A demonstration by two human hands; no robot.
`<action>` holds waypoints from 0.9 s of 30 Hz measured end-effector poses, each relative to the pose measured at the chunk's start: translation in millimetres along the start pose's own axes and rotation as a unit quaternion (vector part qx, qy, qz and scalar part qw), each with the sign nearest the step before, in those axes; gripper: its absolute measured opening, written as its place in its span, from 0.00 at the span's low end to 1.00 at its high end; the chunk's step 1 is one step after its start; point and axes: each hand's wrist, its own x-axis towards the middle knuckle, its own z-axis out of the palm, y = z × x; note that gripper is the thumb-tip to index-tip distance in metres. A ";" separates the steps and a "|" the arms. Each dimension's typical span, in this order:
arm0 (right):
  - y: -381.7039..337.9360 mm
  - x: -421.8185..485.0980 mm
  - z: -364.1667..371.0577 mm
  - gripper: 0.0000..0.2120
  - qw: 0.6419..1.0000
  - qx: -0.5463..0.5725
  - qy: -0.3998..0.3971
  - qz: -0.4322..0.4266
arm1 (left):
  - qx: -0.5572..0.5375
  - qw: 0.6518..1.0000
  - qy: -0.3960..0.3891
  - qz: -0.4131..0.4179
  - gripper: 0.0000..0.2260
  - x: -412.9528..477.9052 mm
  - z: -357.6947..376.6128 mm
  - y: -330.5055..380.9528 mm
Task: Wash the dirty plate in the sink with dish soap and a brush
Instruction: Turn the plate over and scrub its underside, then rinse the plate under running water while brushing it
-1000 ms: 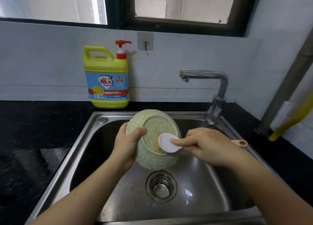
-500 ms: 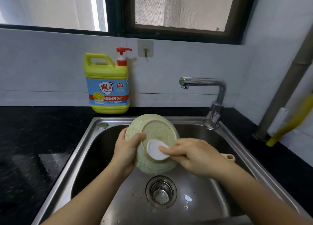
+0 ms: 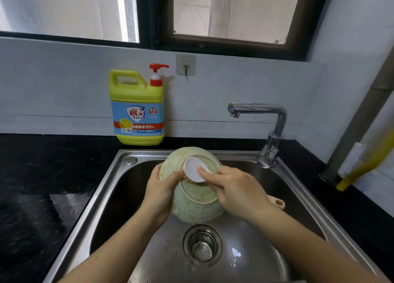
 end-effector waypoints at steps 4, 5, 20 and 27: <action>9.6 -17.7 -1.9 0.20 0.996 0.015 -0.075 -0.035 | 0.003 1.000 0.026 0.006 0.13 2.8 -6.1 3.3; 13.8 -21.9 -5.5 0.20 0.996 0.013 -0.084 -0.037 | 0.008 1.000 0.028 0.006 0.14 2.7 -5.7 3.0; 86.2 -7.7 -38.0 0.31 0.963 0.050 0.090 0.250 | -0.006 0.998 0.055 -0.019 0.11 -2.1 13.7 3.8; 103.6 11.0 -48.7 0.21 0.950 -0.076 0.055 0.298 | -0.019 0.994 0.092 -0.052 0.15 2.0 25.2 4.6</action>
